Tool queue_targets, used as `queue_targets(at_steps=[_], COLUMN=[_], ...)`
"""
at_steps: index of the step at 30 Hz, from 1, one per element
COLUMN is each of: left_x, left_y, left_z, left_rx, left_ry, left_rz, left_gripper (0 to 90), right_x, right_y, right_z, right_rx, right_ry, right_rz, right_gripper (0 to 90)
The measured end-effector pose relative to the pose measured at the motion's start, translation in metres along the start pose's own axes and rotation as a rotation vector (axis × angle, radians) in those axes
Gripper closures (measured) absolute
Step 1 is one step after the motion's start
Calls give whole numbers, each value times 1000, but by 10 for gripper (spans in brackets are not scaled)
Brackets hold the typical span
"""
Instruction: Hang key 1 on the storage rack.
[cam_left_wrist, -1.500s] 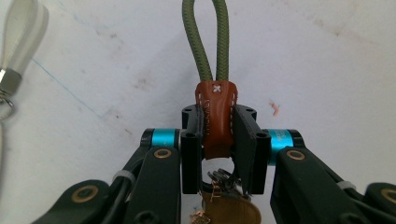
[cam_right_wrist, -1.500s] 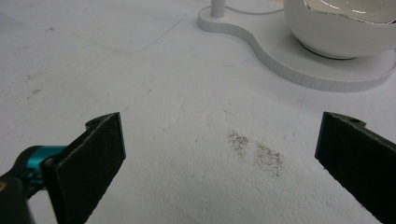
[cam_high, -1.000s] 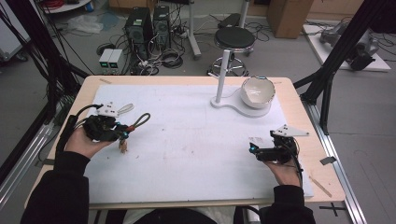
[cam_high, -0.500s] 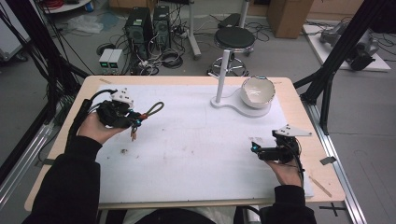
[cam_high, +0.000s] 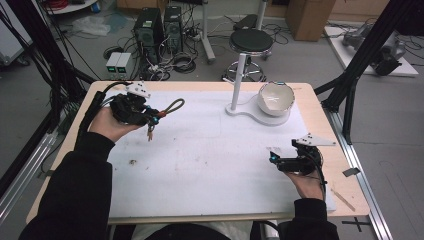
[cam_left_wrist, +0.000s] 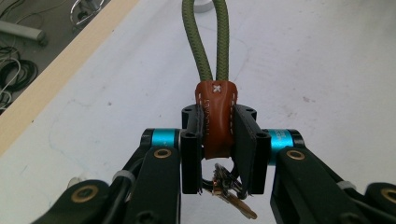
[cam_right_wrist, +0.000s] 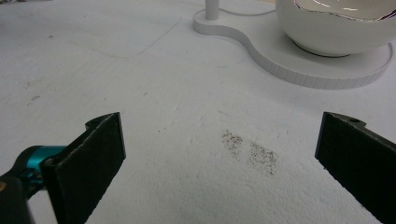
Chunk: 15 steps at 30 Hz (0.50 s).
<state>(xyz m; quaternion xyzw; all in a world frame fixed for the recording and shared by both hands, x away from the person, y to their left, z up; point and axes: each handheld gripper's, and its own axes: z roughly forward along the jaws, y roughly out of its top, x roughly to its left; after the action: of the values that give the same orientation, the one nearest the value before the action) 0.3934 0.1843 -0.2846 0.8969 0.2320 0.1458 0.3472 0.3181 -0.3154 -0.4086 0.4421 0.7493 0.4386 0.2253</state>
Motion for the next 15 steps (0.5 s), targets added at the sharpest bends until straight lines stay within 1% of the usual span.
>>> queue_targets(at_steps=[1, 2, 3, 4, 5, 6, 8, 9, 11, 12, 13, 14, 15], left_x=[0, -2, -2, -1, -1, -2, -1, -1, -1, -1, -1, -2, -2], left_y=[3, 9, 9, 15, 15, 18, 27, 30, 33, 40, 40, 47, 47], left_z=[0, 1, 1, 1, 1, 2, 4, 5, 6, 10, 10, 13, 13], left_rx=[0, 0, 0, -7, -7, -8, -15, -16, -15, -9, -9, -5, -5], left_ry=[-2, -7, -7, -19, -19, -16, -25, -30, -33, -31, -31, -39, -39], left_rz=[10, 18, 18, 25, 25, 29, 41, 41, 41, 51, 51, 62, 62], left_gripper=[733, 733, 733, 733, 733, 733, 733, 733, 733, 733, 733, 733, 733], right_x=[0, 0, 0, 0, 0, 0, 0, -1, -1, -1, -1, -2, -3], right_y=[0, 0, 0, 0, 0, 0, 0, 0, 0, 0, 0, 0, 0], right_z=[0, 0, 0, 0, 0, 0, 0, 0, 0, 0, 0, -1, -1], right_rx=[3, 3, 3, 4, 4, 4, 5, 3, 4, 3, 3, 3, -3], right_ry=[0, 1, 1, 0, 0, 0, -2, -1, 0, 0, 0, 1, 0], right_rz=[-1, 2, 2, 1, 1, 1, 2, 2, 4, 6, 6, 12, 14], right_gripper=[7, 7, 7, 7, 7, 7, 7, 7, 7, 7, 7, 7, 7])
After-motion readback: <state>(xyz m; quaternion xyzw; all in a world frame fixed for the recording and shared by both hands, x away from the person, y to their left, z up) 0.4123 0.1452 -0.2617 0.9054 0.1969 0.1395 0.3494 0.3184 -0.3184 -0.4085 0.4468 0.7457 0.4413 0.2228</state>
